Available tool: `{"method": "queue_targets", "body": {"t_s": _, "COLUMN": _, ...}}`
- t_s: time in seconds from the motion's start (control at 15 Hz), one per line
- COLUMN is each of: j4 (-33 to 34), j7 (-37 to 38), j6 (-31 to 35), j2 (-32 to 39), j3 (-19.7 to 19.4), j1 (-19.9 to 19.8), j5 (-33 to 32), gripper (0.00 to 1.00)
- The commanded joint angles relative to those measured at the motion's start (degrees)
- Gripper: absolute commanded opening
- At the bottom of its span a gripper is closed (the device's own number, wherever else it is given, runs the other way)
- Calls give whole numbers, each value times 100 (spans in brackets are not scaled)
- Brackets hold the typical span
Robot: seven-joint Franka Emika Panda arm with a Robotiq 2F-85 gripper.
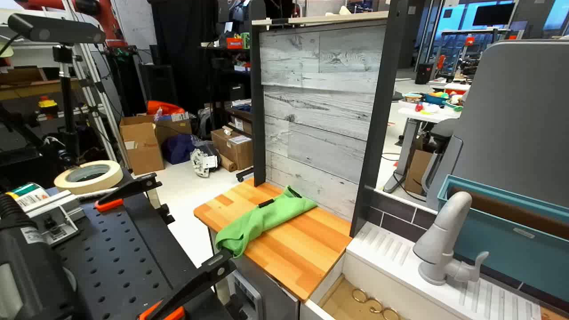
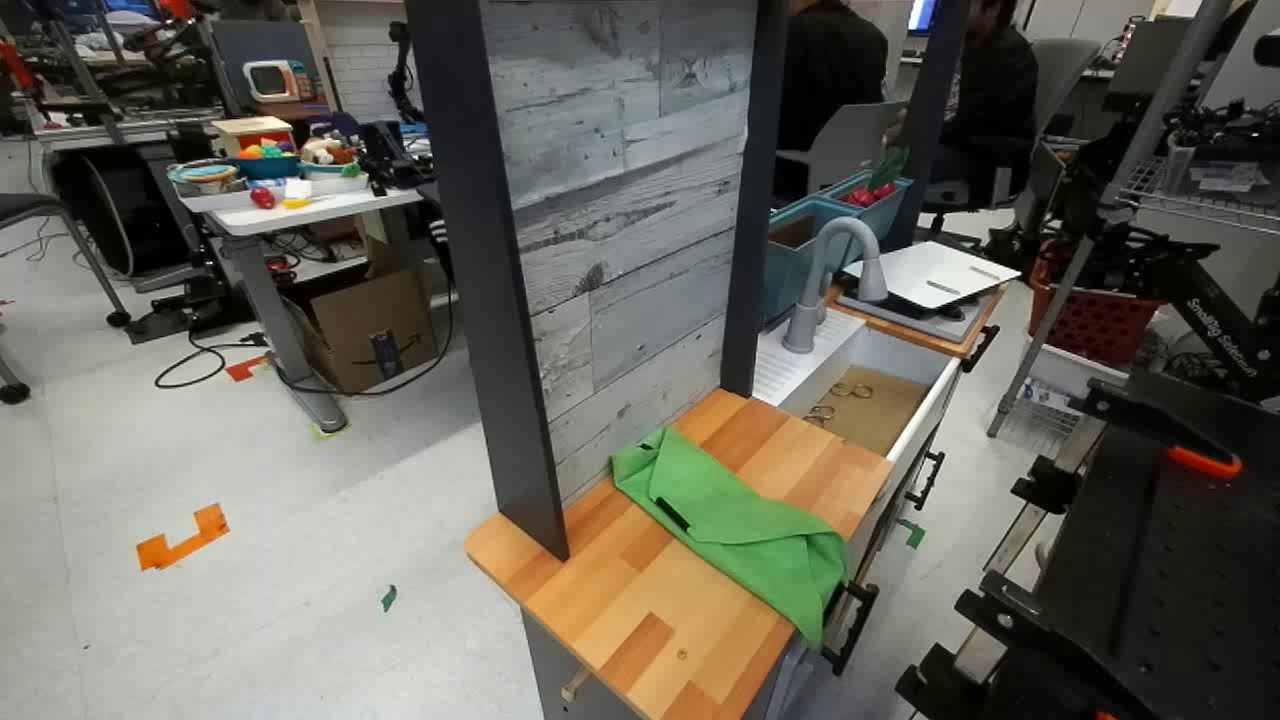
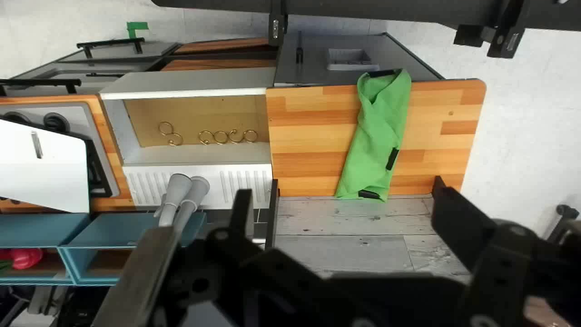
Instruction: Move the green towel to the right
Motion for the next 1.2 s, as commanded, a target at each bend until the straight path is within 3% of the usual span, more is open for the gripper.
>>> {"method": "queue_targets", "body": {"t_s": 0.0, "j4": 10, "j7": -15, "j6": -18, "j2": -2, "j3": 26, "j1": -22, "j5": 24, "gripper": 100}}
{"method": "queue_targets", "body": {"t_s": 0.4, "j4": 273, "j7": 1118, "j6": 1012, "j2": 968, "j3": 85, "j1": 287, "j5": 1350, "gripper": 100}}
{"method": "queue_targets", "body": {"t_s": 0.93, "j4": 1019, "j7": 2655, "j6": 3267, "j2": 3700, "j3": 555, "j1": 781, "j5": 3179, "gripper": 100}}
{"method": "queue_targets", "body": {"t_s": 1.13, "j4": 1600, "j7": 3024, "j6": 3410, "j2": 4839, "j3": 696, "j1": 902, "j5": 3974, "gripper": 100}}
